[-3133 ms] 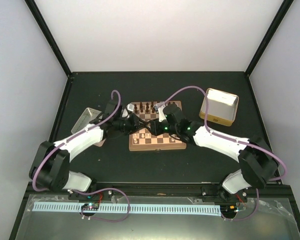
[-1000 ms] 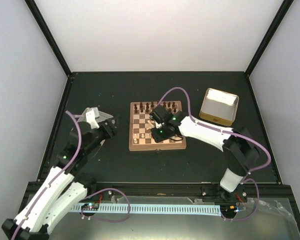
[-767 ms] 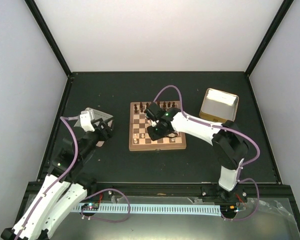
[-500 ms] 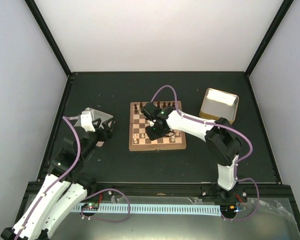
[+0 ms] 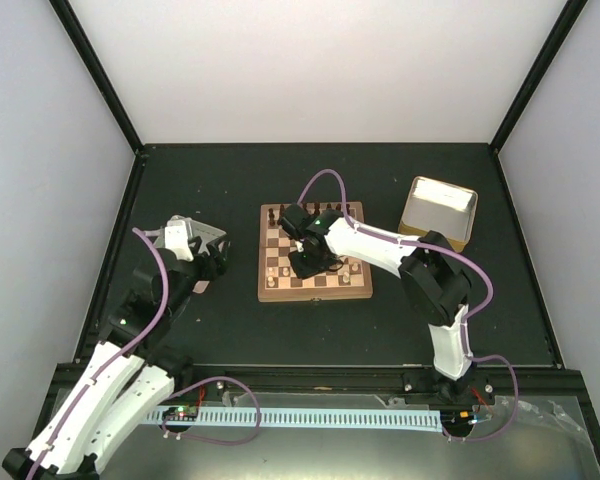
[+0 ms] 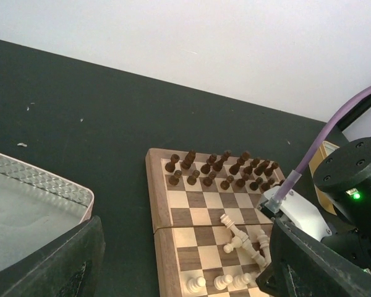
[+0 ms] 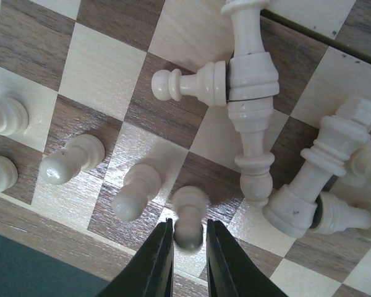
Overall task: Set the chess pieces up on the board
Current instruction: Place the chess piece on the chessboard.
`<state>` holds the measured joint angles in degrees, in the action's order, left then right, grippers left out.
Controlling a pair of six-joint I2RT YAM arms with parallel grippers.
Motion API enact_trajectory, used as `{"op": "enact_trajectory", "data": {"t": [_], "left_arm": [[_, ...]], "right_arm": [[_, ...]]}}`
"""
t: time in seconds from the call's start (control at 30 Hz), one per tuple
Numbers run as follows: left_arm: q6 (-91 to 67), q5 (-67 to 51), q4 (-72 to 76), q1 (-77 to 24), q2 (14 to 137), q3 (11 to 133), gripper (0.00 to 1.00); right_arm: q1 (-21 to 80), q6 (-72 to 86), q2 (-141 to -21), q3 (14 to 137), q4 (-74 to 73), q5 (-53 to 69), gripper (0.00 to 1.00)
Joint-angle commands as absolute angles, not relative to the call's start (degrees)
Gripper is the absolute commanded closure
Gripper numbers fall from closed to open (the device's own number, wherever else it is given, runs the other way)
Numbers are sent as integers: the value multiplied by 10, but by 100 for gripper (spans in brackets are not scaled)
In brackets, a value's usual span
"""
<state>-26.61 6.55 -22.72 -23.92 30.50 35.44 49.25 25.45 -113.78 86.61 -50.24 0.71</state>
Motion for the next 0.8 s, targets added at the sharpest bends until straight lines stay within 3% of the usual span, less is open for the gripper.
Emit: {"op": "enact_trajectory", "data": {"t": [0.0,0.77], "left_arm": [[-263,81,-229,-231,307,362,25],[-265,81,-232,-224,306,360,24]], "right_arm": [[493,249,-1142,881,-515,-7,81],[484,275,-1075,864,-475,-67,72]]}}
